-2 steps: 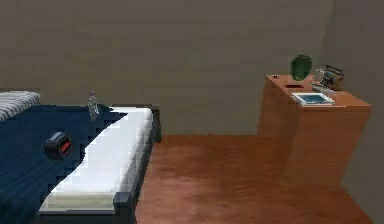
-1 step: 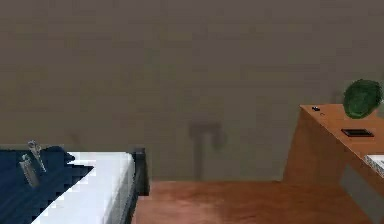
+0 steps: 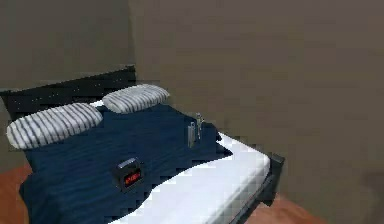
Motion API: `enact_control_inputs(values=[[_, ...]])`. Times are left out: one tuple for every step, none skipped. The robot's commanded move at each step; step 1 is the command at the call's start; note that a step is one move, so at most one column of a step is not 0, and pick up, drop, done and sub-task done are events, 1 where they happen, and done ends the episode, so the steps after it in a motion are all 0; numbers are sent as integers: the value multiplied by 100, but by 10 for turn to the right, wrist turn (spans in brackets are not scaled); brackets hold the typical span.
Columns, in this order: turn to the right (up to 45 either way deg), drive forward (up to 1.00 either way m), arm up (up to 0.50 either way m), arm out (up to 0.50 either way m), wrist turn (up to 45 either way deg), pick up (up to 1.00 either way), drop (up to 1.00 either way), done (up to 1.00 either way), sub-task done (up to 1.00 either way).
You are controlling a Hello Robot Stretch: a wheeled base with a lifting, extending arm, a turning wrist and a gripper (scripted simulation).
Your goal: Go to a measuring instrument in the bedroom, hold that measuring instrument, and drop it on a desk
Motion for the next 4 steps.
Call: enact_control_inputs(values=[[-450,0,0,0,0,0,0,0,0],[-450,0,0,0,0,0,0,0,0],[-180,0,0,0,0,0,0,0,0],[450,0,0,0,0,0,0,0,0]])
